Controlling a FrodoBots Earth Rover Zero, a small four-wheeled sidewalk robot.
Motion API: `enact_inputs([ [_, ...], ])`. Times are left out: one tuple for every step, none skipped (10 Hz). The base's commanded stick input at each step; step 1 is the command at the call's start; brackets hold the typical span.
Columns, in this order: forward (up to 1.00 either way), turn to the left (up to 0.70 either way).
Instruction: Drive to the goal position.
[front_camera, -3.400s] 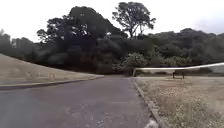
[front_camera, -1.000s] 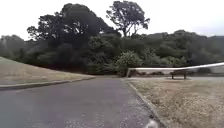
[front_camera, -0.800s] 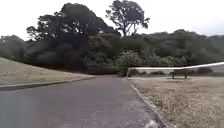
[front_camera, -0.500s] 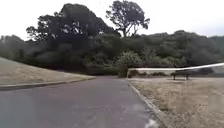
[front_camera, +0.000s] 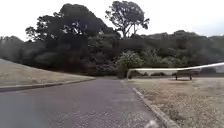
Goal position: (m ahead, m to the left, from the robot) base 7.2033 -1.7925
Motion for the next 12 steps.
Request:
enact_inputs([
  [0.70,0.00],
  [0.70,0.00],
  [0.70,0.00],
  [0.70,0.00],
  [0.70,0.00],
  [0.70,0.00],
  [0.70,0.00],
  [0.70,0.00],
  [0.70,0.00],
  [0.70,0.00],
  [0.70,0.00],
  [0.70,0.00],
])
